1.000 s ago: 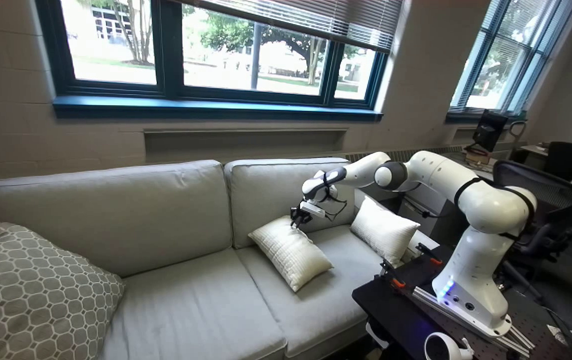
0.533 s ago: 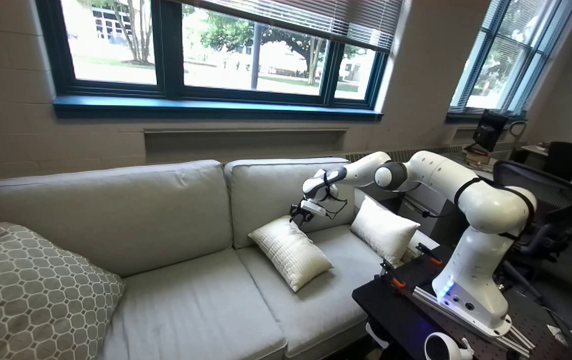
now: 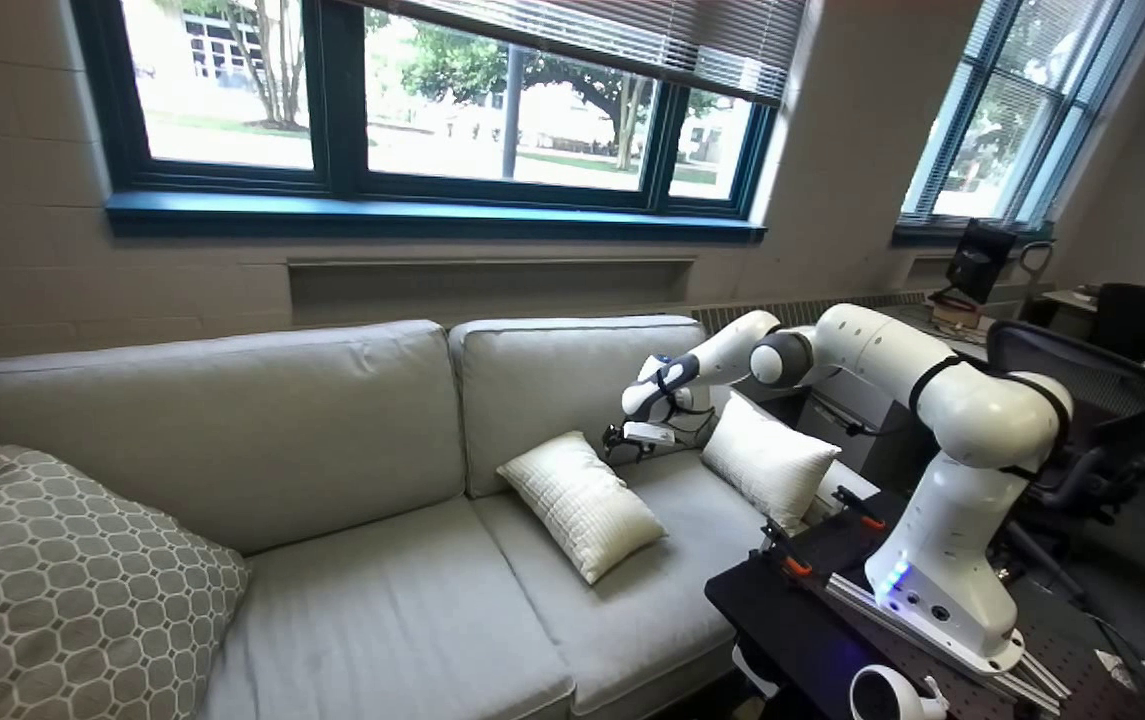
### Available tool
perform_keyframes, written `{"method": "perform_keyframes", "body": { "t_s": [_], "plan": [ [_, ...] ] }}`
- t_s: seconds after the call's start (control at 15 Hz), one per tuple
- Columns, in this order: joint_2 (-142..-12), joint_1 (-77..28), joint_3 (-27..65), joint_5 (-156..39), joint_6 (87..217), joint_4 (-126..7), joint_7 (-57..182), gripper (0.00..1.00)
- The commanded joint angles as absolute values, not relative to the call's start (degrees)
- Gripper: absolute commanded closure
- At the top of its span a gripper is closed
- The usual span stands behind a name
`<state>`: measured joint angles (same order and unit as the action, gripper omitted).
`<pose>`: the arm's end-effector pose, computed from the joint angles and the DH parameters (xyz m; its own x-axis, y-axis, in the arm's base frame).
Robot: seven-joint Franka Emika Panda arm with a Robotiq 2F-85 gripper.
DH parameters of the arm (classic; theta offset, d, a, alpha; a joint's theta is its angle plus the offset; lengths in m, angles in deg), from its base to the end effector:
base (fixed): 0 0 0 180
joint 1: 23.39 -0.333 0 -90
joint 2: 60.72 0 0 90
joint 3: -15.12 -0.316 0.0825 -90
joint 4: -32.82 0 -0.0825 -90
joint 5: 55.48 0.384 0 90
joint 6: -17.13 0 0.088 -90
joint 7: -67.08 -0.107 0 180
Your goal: Put the right and left pillow against the arm rest upright one at a time
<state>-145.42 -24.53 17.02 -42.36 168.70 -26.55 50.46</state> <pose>0.7153 -0.0075 -0.0770 0.8874 -0.4523 0.0896 -0.4395 -0.8885 -0.1321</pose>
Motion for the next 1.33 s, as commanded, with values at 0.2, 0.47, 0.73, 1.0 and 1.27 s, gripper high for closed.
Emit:
{"method": "perform_keyframes", "body": {
  "t_s": [0.2,0.47,0.73,1.0,1.27],
  "plan": [
    [-145.59,-19.24,1.74,-39.57,162.75,-27.27,62.23,0.00],
    [-145.55,-15.87,-4.28,-35.78,157.08,-27.81,69.95,0.00],
    [-145.27,-17.52,-2.85,-23.72,147.40,-26.02,78.83,0.00],
    [-145.07,-19.16,-0.96,-16.33,134.72,-23.83,83.85,0.28],
    [-145.03,-21.30,2.25,-11.72,127.33,-22.63,83.75,0.54]
  ]
}}
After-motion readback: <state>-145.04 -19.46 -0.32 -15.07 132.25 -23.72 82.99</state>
